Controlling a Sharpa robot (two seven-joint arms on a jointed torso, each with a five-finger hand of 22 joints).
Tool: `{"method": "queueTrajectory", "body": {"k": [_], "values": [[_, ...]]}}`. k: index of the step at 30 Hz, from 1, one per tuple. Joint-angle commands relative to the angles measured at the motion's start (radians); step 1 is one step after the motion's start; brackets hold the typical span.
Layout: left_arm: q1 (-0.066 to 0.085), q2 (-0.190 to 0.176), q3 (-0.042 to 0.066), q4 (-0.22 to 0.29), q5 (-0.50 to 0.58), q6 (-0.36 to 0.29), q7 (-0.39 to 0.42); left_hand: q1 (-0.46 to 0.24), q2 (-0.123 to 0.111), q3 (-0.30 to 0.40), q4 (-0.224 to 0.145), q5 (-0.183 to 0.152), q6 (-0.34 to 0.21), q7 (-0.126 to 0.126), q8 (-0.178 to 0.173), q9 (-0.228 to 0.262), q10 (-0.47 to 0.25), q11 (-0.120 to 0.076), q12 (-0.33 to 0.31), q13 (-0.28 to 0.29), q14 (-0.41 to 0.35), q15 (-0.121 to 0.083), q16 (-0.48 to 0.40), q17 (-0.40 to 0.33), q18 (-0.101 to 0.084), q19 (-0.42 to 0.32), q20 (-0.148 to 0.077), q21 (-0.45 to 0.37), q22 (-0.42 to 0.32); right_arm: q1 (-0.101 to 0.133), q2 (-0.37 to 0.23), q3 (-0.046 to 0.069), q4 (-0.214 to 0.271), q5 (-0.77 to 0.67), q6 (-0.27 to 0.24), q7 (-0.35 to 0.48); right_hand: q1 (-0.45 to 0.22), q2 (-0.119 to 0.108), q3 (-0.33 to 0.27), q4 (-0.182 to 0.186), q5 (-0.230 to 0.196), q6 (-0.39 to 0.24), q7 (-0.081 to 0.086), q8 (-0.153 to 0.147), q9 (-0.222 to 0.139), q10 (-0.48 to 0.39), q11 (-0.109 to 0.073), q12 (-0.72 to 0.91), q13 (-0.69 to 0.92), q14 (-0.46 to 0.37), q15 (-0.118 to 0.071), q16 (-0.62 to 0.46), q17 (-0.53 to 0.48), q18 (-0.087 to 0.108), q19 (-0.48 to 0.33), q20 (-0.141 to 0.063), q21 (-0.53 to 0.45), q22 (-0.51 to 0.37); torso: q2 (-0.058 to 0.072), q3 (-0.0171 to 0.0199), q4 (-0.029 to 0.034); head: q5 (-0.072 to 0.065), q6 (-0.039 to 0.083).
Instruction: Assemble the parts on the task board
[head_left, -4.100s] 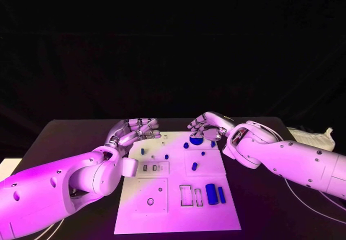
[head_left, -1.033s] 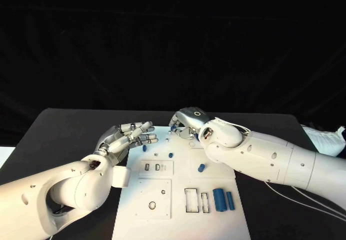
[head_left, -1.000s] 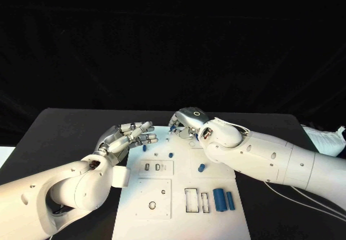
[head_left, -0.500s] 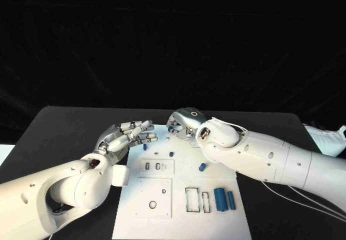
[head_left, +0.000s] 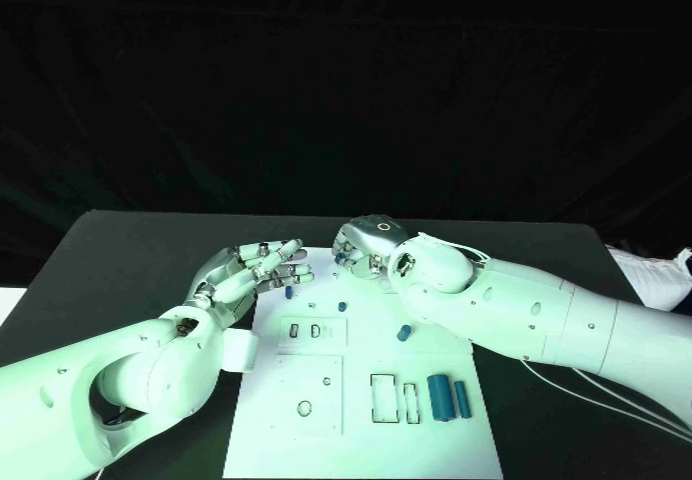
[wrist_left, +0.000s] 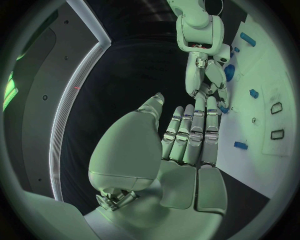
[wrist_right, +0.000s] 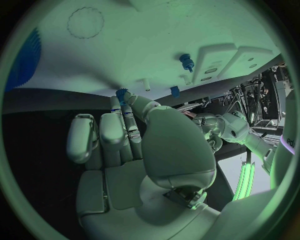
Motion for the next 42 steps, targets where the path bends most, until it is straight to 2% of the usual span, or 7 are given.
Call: {"method": "queueTrajectory", "body": {"k": [1,11,20,30,34,38,42], "values": [[0.002,0.000,0.001,0.000,-0.007,0.017,0.011,0.004,0.008,-0.002,-0.007,-0.004,-0.008,0.013,-0.004,-0.001,-0.006,-0.001,-0.003,-0.001,-0.004,0.005,-0.005,0.001,0.008,-0.005,0.003,-0.004,-0.001,-0.003,0.005,-0.002,-0.005,-0.041,0.028,-0.036,-0.008,-0.013,0.001,0.009,0.013,-0.005,0.003,-0.002,0.001,0.007,-0.017,0.004,0.001,0.023,0.005,0.008,0.000,-0.010,0.000,0.006,0.005,0.001,0.002,-0.0003,-0.0001,-0.002,0.001],[0.003,-0.002,0.001,-0.001,-0.007,0.018,0.010,0.005,0.008,-0.002,-0.008,-0.004,-0.009,0.013,-0.004,-0.002,-0.008,0.000,-0.003,-0.001,-0.003,0.005,-0.005,0.002,0.009,-0.005,0.003,-0.004,-0.001,-0.003,0.010,-0.002,-0.008,-0.032,-0.008,-0.030,-0.062,-0.089,-0.043,0.053,-0.004,-0.166,0.023,-0.006,-0.029,-0.179,0.018,0.004,-0.002,-0.029,0.037,-0.120,-0.174,0.021,-0.113,0.033,-0.081,-0.150,0.003,-0.0017,0.0006,-0.003,0.004],[0.004,-0.005,0.001,-0.014,-0.006,0.026,0.007,0.005,0.008,-0.002,-0.009,-0.004,-0.011,0.014,-0.004,-0.002,-0.011,0.000,-0.003,-0.001,-0.003,0.005,-0.006,0.002,0.009,-0.005,0.003,-0.004,-0.001,-0.014,-0.066,0.011,0.086,0.026,-0.040,-0.021,-0.040,-0.088,-0.105,0.077,0.010,-0.184,0.040,-0.003,-0.025,-0.222,0.029,0.007,0.000,-0.039,0.043,-0.186,-0.256,0.036,-0.157,0.042,-0.137,-0.234,0.005,0.0033,-0.0013,-0.002,0.003],[0.003,-0.014,0.001,-0.030,-0.005,0.028,0.008,0.006,0.008,-0.002,-0.011,-0.004,-0.013,0.014,-0.004,-0.002,-0.012,0.000,-0.003,-0.001,-0.003,0.005,-0.006,0.002,0.009,-0.006,0.004,-0.004,-0.002,-0.017,-0.272,0.050,0.255,0.173,-0.032,-0.089,-0.100,-0.113,-0.152,0.158,0.057,-0.148,0.012,-0.001,-0.023,0.126,-0.032,0.166,0.084,0.026,-0.001,-0.014,-0.049,-0.001,-0.014,0.011,-0.032,-0.045,-0.001,0.0034,-0.0238,-0.009,0.015],[0.003,-0.015,0.001,-0.029,-0.005,0.028,0.009,0.006,0.008,-0.002,-0.011,-0.004,-0.013,0.014,-0.004,-0.002,-0.012,0.000,-0.003,-0.001,-0.003,0.005,-0.006,0.002,0.009,-0.006,0.004,-0.004,-0.002,-0.017,-0.318,0.053,0.255,0.232,0.030,-0.123,-0.140,-0.132,-0.295,0.239,0.125,-0.180,-0.003,0.000,-0.025,0.181,-0.046,0.288,0.212,0.050,-0.019,0.126,0.127,-0.021,0.047,-0.011,0.023,0.048,-0.002,0.0038,-0.0320,-0.006,0.019],[0.003,-0.014,0.001,-0.028,-0.005,0.028,0.009,0.006,0.008,-0.002,-0.011,-0.004,-0.013,0.014,-0.004,-0.002,-0.012,0.000,-0.003,-0.001,-0.003,0.005,-0.006,0.002,0.009,-0.006,0.004,-0.004,-0.002,-0.017,-0.335,0.054,0.236,0.251,0.084,-0.143,-0.072,-0.091,-0.530,0.367,0.149,-0.207,0.010,0.007,-0.022,0.117,-0.038,0.533,0.493,0.051,-0.008,0.213,0.243,-0.028,0.063,-0.005,0.046,0.088,-0.002,0.0057,-0.0364,-0.006,0.018],[0.003,-0.014,0.001,-0.028,-0.005,0.028,0.008,0.006,0.008,-0.002,-0.011,-0.004,-0.013,0.014,-0.004,-0.002,-0.012,0.000,-0.003,-0.001,-0.003,0.005,-0.006,0.002,0.009,-0.006,0.004,-0.004,-0.002,-0.018,-0.337,0.055,0.223,0.238,0.113,-0.159,-0.022,-0.066,-0.585,0.373,0.136,-0.207,0.013,0.017,-0.020,0.075,-0.032,0.766,0.764,0.055,-0.001,0.263,0.311,-0.035,0.085,0.003,0.069,0.131,-0.002,0.0046,-0.0343,-0.008,0.017]]}}
